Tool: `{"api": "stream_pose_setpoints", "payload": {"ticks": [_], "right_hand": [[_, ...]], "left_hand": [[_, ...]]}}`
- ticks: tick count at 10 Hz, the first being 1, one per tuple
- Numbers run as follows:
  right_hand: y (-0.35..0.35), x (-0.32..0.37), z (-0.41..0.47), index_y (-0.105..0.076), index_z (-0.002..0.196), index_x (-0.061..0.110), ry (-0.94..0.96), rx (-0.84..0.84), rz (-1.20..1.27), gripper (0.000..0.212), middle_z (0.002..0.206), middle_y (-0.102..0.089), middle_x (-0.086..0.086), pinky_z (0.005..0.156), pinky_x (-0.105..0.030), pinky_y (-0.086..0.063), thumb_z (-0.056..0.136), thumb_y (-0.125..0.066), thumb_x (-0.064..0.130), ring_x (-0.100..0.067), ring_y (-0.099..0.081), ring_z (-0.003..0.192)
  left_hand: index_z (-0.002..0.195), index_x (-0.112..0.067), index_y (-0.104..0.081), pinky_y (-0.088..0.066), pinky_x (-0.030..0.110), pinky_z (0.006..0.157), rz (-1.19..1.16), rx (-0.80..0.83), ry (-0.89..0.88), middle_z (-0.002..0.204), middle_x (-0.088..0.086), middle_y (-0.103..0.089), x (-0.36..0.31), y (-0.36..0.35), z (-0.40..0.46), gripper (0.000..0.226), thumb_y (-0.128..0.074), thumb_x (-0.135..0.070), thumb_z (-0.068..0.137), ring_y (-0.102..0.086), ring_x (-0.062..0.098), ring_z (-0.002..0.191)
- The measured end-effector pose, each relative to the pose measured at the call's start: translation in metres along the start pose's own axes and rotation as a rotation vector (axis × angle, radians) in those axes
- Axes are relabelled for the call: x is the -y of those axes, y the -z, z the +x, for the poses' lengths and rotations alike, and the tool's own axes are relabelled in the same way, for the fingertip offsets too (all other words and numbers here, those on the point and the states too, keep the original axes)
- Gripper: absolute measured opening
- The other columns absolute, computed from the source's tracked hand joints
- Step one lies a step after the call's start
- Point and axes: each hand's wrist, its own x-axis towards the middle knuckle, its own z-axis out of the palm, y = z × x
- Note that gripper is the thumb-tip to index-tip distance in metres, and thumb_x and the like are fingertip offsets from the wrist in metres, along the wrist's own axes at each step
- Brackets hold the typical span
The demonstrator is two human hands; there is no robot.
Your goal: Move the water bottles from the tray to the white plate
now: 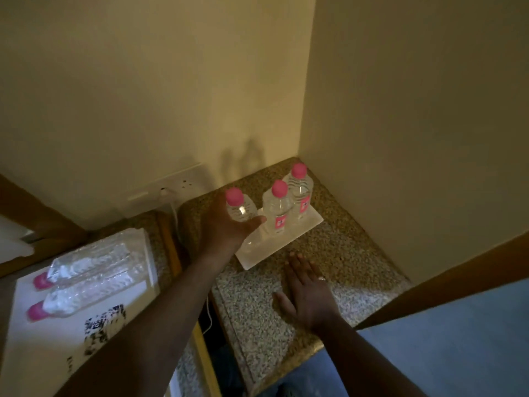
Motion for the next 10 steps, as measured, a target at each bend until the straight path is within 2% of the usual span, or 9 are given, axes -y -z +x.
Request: {"api": "stream_pose_setpoints", "payload": {"ticks": [1,2,3,4,5,7,8,9,10], "right_hand": [[-0.001,0.0,-0.002,-0.025,0.151,0.008,0.0,0.016,0.002,0.077,0.158,-0.012,-0.011,0.116,-0.048,0.003,0.098,-0.019,0.063,-0.027,-0.004,0.147],[0.0,-0.001,-0.001,-0.027,0.151,0.008,-0.006,0.004,-0.004,0.076,0.157,-0.014,-0.011,0.119,-0.046,0.0,0.098,-0.022,0.062,-0.028,-0.008,0.147],[0.001,0.0,0.0,-0.033,0.149,0.007,0.001,0.007,0.001,0.074,0.156,-0.021,-0.013,0.119,-0.048,-0.008,0.098,-0.026,0.061,-0.03,-0.016,0.145],[0.001,0.0,0.0,-0.033,0.148,0.006,-0.006,0.015,0.002,0.075,0.156,-0.022,-0.013,0.117,-0.051,-0.011,0.098,-0.024,0.061,-0.03,-0.017,0.146],[0.001,-0.001,0.0,-0.036,0.147,0.005,-0.01,0.031,0.015,0.076,0.156,-0.025,-0.015,0.119,-0.049,-0.013,0.098,-0.023,0.061,-0.03,-0.018,0.146],[0.001,0.001,0.0,-0.039,0.145,0.005,-0.014,0.048,-0.014,0.076,0.154,-0.031,-0.016,0.119,-0.047,-0.011,0.098,-0.02,0.062,-0.03,-0.021,0.144],[0.006,0.005,0.002,-0.033,0.148,0.005,-0.028,0.097,-0.031,0.08,0.157,-0.024,-0.017,0.117,-0.048,-0.002,0.097,-0.015,0.064,-0.029,-0.011,0.146],[0.013,0.014,0.001,-0.016,0.153,0.008,-0.009,0.158,-0.056,0.083,0.161,-0.005,-0.015,0.115,-0.042,0.013,0.094,-0.009,0.067,-0.028,0.006,0.147],[0.02,0.032,0.001,-0.011,0.154,0.012,-0.004,0.141,-0.016,0.082,0.162,-0.001,-0.013,0.114,-0.04,0.012,0.094,-0.013,0.068,-0.022,0.012,0.145]], "left_hand": [[0.106,-0.022,-0.061,-0.038,0.02,0.075,-0.012,0.023,0.013,0.095,-0.013,-0.058,0.006,-0.004,0.001,0.069,-0.092,-0.049,0.05,-0.055,0.007,0.089],[0.1,-0.036,-0.051,-0.033,0.014,0.069,-0.03,0.016,0.034,0.087,-0.026,-0.049,0.01,-0.005,-0.001,0.069,-0.092,-0.05,0.047,-0.048,0.0,0.089],[0.099,-0.041,-0.046,-0.037,0.019,0.07,-0.022,0.051,0.034,0.085,-0.029,-0.047,0.014,-0.01,-0.003,0.07,-0.091,-0.052,0.047,-0.051,0.003,0.088],[0.1,-0.038,-0.052,-0.05,0.032,0.076,-0.042,0.12,-0.007,0.095,-0.016,-0.059,0.014,-0.014,-0.005,0.066,-0.089,-0.053,0.048,-0.06,0.014,0.092],[0.107,-0.026,-0.057,-0.053,0.041,0.08,-0.035,0.145,-0.026,0.104,-0.004,-0.063,0.013,-0.016,-0.005,0.073,-0.088,-0.055,0.048,-0.061,0.019,0.096],[0.12,-0.03,-0.053,-0.053,0.041,0.087,-0.047,0.18,-0.012,0.116,-0.006,-0.06,0.016,-0.005,-0.012,0.084,-0.089,-0.054,0.048,-0.059,0.016,0.106],[0.135,-0.025,-0.045,-0.048,0.037,0.095,0.039,0.225,0.015,0.134,0.002,-0.056,0.027,0.01,-0.018,0.098,-0.086,-0.058,0.052,-0.053,0.022,0.122],[0.14,-0.019,-0.044,-0.041,0.034,0.099,0.163,0.191,-0.022,0.143,0.008,-0.051,0.049,0.034,-0.033,0.098,-0.083,-0.06,0.059,-0.046,0.027,0.132],[0.143,-0.023,-0.039,-0.044,0.043,0.101,0.257,0.216,0.017,0.146,0.008,-0.045,0.069,0.062,-0.056,0.095,-0.076,-0.064,0.066,-0.043,0.028,0.134]]}}
